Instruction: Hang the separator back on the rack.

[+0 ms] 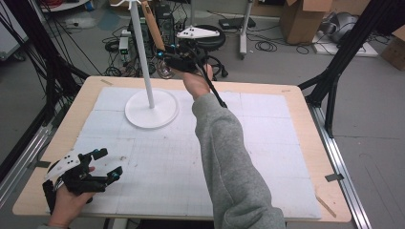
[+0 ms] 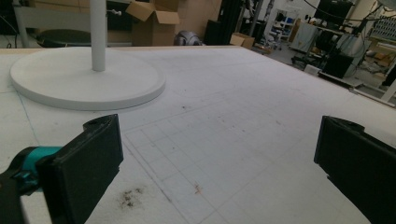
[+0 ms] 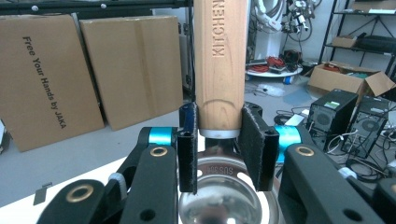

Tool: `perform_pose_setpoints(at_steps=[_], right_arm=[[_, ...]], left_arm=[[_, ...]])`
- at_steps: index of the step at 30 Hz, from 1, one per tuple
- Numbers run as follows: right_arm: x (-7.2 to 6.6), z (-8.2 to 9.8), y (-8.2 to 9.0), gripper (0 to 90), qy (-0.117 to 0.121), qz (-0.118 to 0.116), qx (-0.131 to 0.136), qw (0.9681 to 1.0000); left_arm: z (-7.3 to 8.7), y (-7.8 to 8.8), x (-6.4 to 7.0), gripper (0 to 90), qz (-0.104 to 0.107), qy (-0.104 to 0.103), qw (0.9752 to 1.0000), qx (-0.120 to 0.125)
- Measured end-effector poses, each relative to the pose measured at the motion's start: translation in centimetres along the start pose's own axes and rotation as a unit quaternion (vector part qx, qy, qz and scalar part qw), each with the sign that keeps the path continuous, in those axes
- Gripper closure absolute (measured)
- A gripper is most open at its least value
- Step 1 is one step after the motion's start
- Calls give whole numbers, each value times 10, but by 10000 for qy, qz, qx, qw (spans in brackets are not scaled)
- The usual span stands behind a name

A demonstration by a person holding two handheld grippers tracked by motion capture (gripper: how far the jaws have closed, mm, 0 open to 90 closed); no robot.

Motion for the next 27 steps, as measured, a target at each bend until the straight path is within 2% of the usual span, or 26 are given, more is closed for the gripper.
perform_pose_setpoints(at_steps=[14,21,27], right_arm=[[-2,1,-6,677,46,13,-13,10000],[-8,-2,-1,550,112,-28,45,9999],[-13,5,9,414,264,-166,-24,9995]], left_arm=[[0,2,0,18,-25,-5,10000,18],[-1,2,1,18,-22,-23,10000,42],[-1,2,1,18,-30,-38,10000,50]])
Point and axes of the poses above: each handheld gripper's, and its own axes: y roughly backward along the jaws, z roughly out of its underside, x roughly to its right, the point moved 9 cm from there along -y, roughly forward along the jaws, and after that the axes turned 14 degrees about y, right-handed, at the moved point
